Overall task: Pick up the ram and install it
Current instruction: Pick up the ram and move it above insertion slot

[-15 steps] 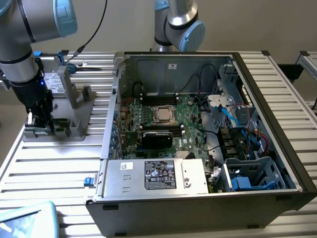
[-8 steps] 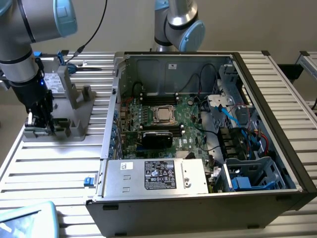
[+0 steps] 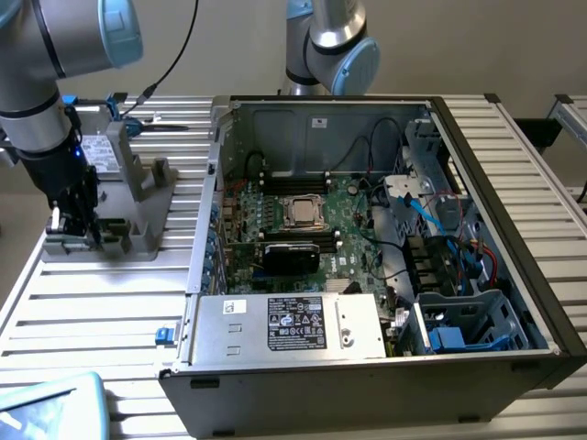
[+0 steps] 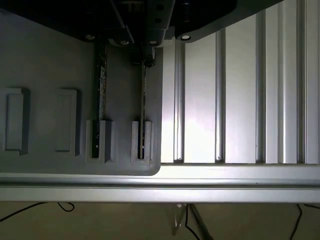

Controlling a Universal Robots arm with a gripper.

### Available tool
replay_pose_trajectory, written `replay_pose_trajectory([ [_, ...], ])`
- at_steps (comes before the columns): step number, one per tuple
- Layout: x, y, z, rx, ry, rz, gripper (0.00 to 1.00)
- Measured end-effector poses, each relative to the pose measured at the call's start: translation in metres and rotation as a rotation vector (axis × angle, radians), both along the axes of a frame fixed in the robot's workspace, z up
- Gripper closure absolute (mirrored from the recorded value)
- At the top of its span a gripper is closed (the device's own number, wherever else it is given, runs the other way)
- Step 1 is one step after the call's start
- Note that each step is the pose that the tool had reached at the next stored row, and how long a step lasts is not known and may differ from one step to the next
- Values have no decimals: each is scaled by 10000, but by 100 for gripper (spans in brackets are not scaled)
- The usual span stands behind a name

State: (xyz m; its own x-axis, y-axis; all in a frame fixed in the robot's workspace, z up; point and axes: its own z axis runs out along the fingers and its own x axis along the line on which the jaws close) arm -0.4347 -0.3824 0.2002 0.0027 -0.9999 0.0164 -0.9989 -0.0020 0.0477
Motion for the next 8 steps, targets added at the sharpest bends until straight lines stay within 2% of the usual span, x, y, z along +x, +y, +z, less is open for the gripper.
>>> replay_pose_trajectory([
  [8,0,0,14,-1,-46,0,87],
])
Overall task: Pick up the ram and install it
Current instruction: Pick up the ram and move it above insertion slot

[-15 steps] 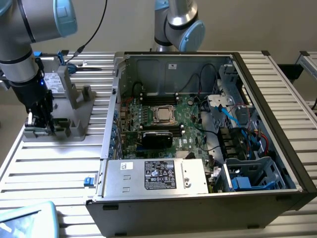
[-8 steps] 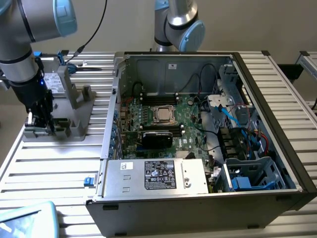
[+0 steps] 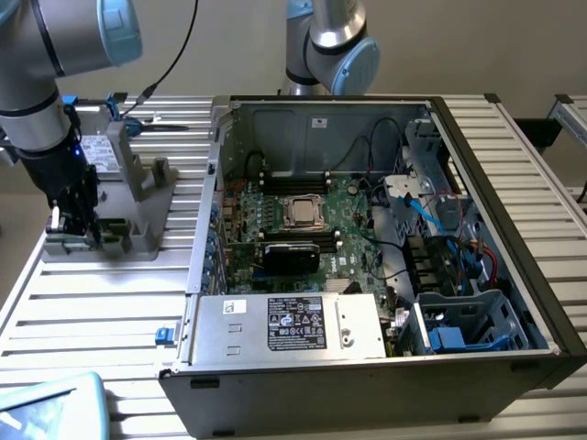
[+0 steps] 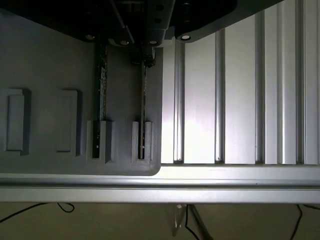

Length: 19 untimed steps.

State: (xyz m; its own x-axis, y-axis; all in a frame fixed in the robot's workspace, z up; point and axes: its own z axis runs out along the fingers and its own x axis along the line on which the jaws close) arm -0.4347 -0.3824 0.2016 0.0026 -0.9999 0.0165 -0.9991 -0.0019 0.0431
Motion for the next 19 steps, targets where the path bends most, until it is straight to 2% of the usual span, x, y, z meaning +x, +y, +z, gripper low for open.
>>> replay_pose_trajectory([
  [19,0,0,53,0,-133,-6,87],
])
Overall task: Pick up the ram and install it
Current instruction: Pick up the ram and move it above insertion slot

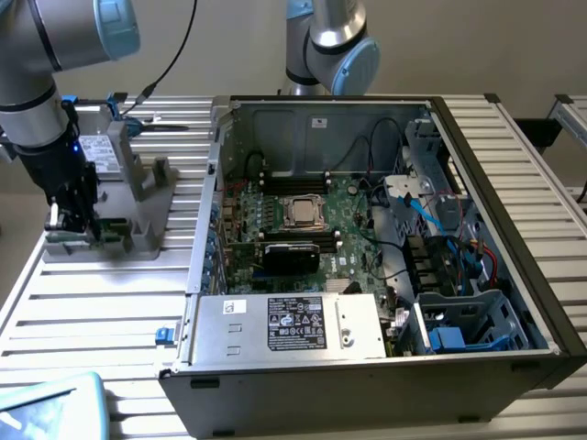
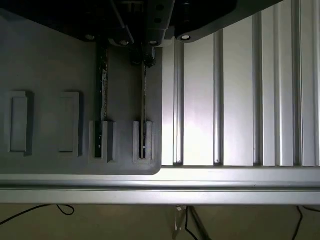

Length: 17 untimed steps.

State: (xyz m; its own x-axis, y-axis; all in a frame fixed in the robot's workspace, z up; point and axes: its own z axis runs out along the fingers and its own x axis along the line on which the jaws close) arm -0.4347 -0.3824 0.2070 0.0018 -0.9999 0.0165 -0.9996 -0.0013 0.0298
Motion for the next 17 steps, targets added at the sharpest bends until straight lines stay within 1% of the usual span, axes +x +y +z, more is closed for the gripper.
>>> replay_pose_trajectory([
  [10,0,0,45,0,-61,-6,87],
  [17,0,0,73,0,-78,-14,87],
])
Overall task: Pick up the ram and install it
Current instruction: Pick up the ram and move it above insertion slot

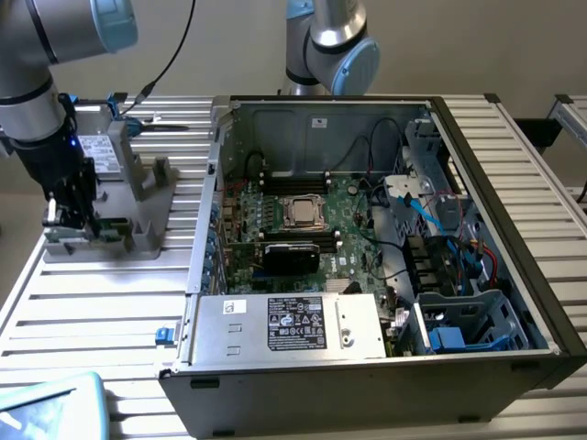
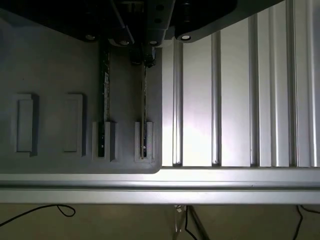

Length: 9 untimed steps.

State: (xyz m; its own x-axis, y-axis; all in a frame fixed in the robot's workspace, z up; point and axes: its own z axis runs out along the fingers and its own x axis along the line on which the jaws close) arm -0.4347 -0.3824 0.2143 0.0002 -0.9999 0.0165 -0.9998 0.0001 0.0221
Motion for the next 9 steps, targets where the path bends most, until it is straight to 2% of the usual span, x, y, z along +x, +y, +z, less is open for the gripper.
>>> replay_pose_trajectory([
  [9,0,0,32,0,-17,-9,87],
])
